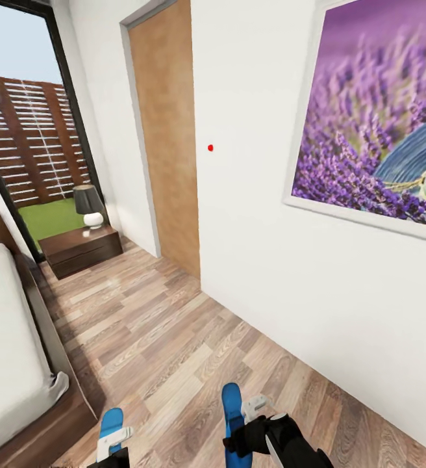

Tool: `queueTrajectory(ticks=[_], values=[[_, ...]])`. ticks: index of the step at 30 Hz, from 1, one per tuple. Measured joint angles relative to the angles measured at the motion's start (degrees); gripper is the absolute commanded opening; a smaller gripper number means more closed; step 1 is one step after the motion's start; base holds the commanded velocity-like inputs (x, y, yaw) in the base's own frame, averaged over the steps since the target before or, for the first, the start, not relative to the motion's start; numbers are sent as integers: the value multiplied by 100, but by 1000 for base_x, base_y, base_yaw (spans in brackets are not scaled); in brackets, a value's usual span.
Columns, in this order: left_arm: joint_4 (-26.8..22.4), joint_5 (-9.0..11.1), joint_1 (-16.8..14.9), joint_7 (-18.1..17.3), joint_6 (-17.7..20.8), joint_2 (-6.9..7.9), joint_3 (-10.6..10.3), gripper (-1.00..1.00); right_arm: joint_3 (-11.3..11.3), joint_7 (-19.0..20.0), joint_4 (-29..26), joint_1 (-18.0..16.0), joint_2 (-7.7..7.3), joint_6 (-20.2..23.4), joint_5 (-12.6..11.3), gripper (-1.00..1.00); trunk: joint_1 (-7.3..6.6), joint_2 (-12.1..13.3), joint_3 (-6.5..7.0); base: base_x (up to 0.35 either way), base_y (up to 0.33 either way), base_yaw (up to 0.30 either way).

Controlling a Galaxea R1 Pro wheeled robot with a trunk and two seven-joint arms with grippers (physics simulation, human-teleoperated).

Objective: In the bedroom, move the book from the bed onto either nightstand, and place the two sandals side by side next to the bed.

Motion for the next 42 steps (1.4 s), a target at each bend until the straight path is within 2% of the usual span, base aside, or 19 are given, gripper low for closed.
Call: queueTrajectory(ticks=[28, 42], values=[[8, -15, 0, 0, 0, 0, 0, -100, 7, 0, -1, 0, 20, 1, 1, -100, 0, 0, 0, 134, -20, 276], [10, -22, -1, -6, 1, -1, 0, -100, 6, 0, -2, 1, 11, 1, 0, -100, -2, 0, 0, 256, -59, 59]])
